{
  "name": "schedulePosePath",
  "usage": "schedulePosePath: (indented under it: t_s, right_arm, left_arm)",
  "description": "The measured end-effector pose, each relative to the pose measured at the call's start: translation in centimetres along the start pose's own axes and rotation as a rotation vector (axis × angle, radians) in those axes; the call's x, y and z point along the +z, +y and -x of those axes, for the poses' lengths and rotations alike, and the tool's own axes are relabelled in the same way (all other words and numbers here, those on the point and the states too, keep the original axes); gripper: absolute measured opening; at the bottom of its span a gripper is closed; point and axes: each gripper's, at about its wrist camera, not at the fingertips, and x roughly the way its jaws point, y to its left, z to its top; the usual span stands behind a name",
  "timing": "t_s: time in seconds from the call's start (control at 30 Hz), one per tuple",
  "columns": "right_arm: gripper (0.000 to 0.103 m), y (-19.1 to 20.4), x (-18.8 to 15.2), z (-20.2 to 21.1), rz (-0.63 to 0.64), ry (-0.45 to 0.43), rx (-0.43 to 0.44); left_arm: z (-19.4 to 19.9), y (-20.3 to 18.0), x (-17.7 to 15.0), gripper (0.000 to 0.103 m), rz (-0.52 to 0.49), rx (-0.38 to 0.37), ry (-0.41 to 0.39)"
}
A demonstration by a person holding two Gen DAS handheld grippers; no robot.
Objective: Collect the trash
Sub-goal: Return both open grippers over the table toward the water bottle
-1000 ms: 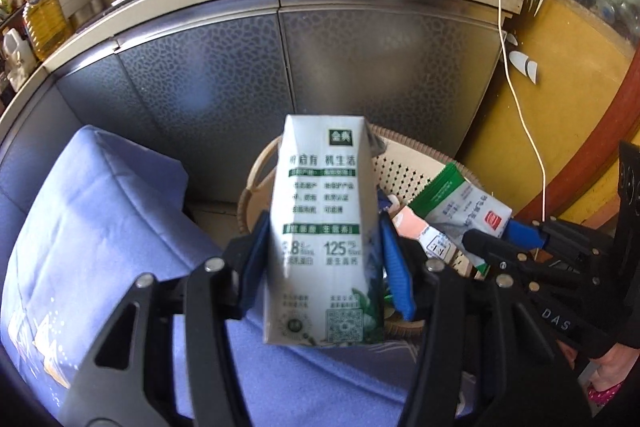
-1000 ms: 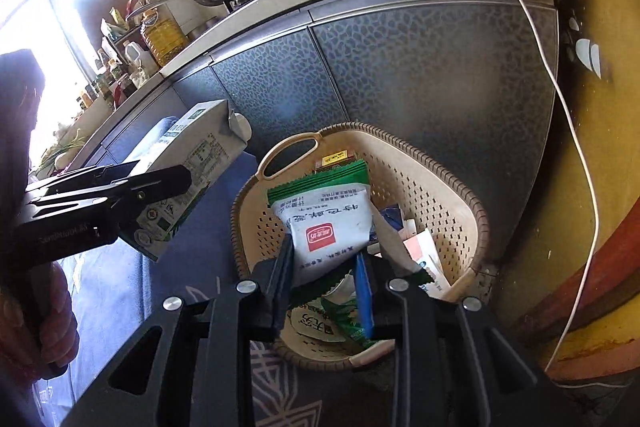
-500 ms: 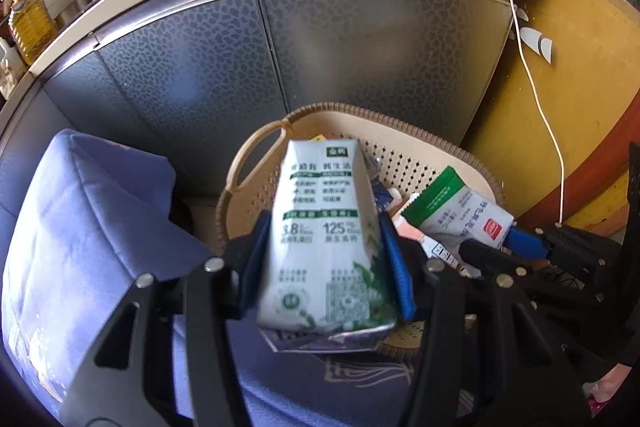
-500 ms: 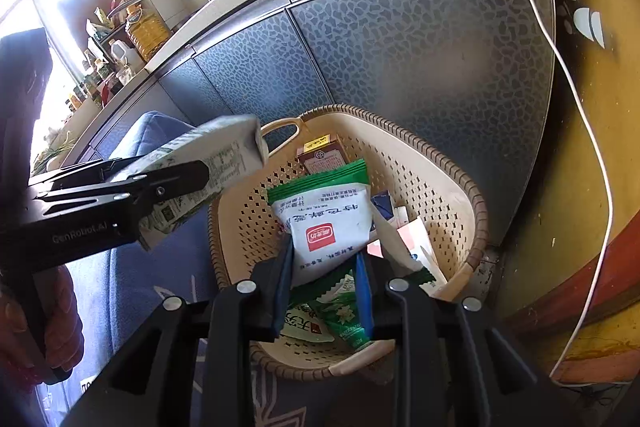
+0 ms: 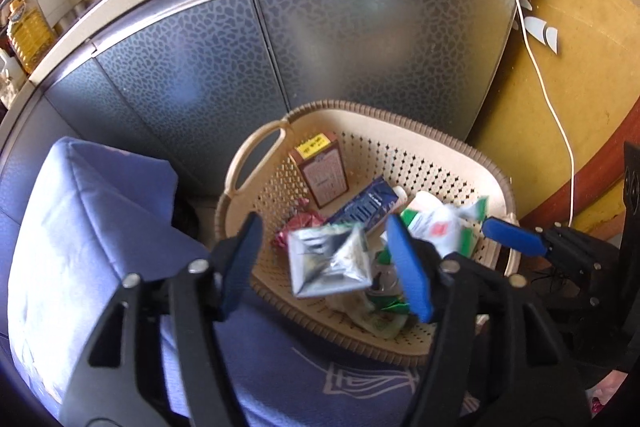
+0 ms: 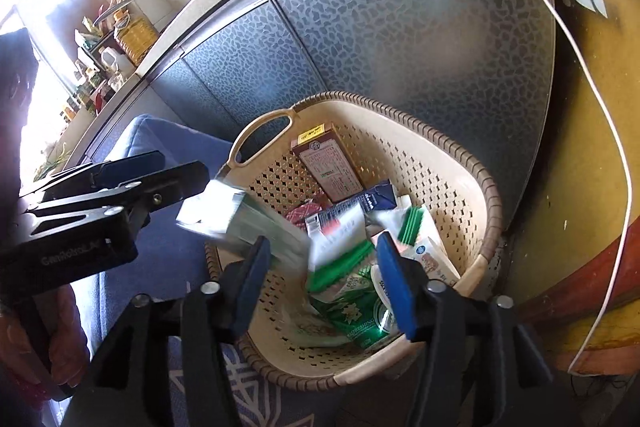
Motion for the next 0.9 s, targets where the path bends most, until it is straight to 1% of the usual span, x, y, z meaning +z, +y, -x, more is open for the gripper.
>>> schedulePosePath:
  t_s: [0.17,0.27,0.37,0.47,0.6,0.7,0.9]
  right_arm:
    - [0.059,0.3,0.1,1.1,-0.004,-0.028,-0.002]
    - [0.058,0.7,0.3,2.4,-0.016,-0.050,0.008]
    - [0.058,1.8,0.7,4.0,0.006,-0.078,0.031]
    - [0.058,3.7,1.0,5.2,0.058,-0.099,0.044]
    - [0.059,6.7,1.2,6.1,0.103,-0.102,0.088]
    - [0.059,9.6,0.8,6.3,0.147,-0.095,0.122]
    - [0.059,16.5,-1.4,5.9,0.244,-0.059,0.203]
  left_arm:
    - [1.4,0.0,0.1,0.065,-0.004,0.005,-0.032]
    - [2.7,0.6,-0.2,0.065,0.015,0.014,-0.050]
    - [4.8,1.9,-1.0,0.065,0.045,0.022,-0.079]
    - [7.1,3.9,-2.3,0.065,0.085,0.054,-0.109]
    - [10.3,7.1,-4.8,0.065,0.152,0.117,-0.136]
    - [12.8,9.7,-7.3,0.065,0.205,0.168,-0.157]
    - [17.1,14.8,-13.3,0.065,0.302,0.263,-0.165]
